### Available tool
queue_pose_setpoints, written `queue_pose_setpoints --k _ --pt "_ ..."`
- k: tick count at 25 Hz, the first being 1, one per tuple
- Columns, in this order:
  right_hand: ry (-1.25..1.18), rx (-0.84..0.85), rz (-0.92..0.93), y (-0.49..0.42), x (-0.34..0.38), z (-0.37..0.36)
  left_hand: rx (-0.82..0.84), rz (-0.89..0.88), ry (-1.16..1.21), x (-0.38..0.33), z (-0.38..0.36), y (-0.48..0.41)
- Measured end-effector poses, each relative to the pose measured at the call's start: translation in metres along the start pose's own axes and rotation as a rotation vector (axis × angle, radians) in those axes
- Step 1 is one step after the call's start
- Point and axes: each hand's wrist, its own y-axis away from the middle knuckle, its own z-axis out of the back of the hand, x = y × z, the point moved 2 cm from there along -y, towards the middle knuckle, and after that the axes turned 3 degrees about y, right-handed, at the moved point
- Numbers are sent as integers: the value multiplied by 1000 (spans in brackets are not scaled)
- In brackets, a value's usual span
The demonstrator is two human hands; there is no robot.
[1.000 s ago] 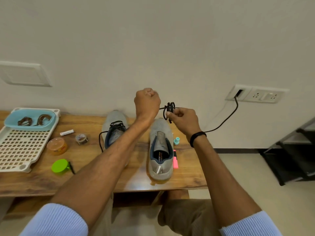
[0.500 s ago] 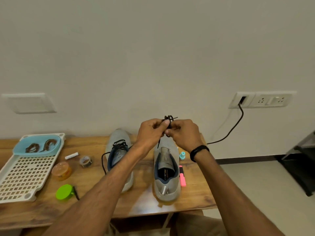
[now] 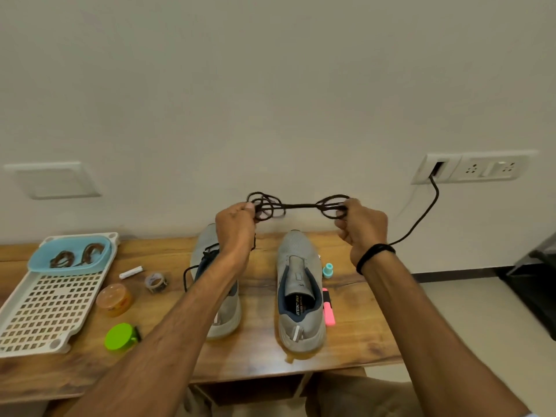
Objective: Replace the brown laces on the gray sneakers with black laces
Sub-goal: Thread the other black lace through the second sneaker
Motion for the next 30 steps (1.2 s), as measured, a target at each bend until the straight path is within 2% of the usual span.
queue_pose_setpoints --k 2,4,8,10,11,13,15,16,18,19,20,21,23,24,25,27,28,29,30 --pt "-55 -66 -76 -6 3 11 -143 93 79 4 7 -11" --pt "-47 -58 -69 -7 2 11 -207 187 153 8 9 -18" --pt "165 -218 225 -8 3 16 -356 187 394 -3 14 -13" --pt "186 -269 230 -12 3 22 -378 159 512 -12 19 -10" --pt "206 -244 220 -16 2 23 -352 161 526 -15 21 -11" --pt "309 -69 197 -23 -1 21 -205 198 487 -17 19 -9" --pt "477 135 203 -18 -4 13 8 244 360 -16 10 -4" --pt "612 171 233 -16 -6 9 116 251 262 -14 5 -1" --pt "916 80 365 -9 -4 4 312 224 91 -13 -4 6" --pt "948 85 457 -4 -1 2 401 208 33 -13 -7 10" --pt "870 200 538 0 1 -1 481 200 -12 -14 -9 13" --pt "706 394 546 4 2 -5 553 201 -45 -15 -11 17" --pt "460 757 450 15 1 -11 655 208 -85 -15 -14 22" --pt "480 802 456 17 -2 -13 668 204 -107 -14 -14 23" --pt "568 700 518 16 -3 -14 653 190 -146 -14 -14 23" --pt "678 266 565 5 -1 -7 563 137 -283 -9 -8 15" --pt "671 51 518 1 2 2 512 108 -353 -6 -4 10" --pt "658 -98 462 -5 2 10 473 84 -398 -4 -1 6" --pt "699 -157 452 -9 3 16 458 70 -415 -3 1 3"
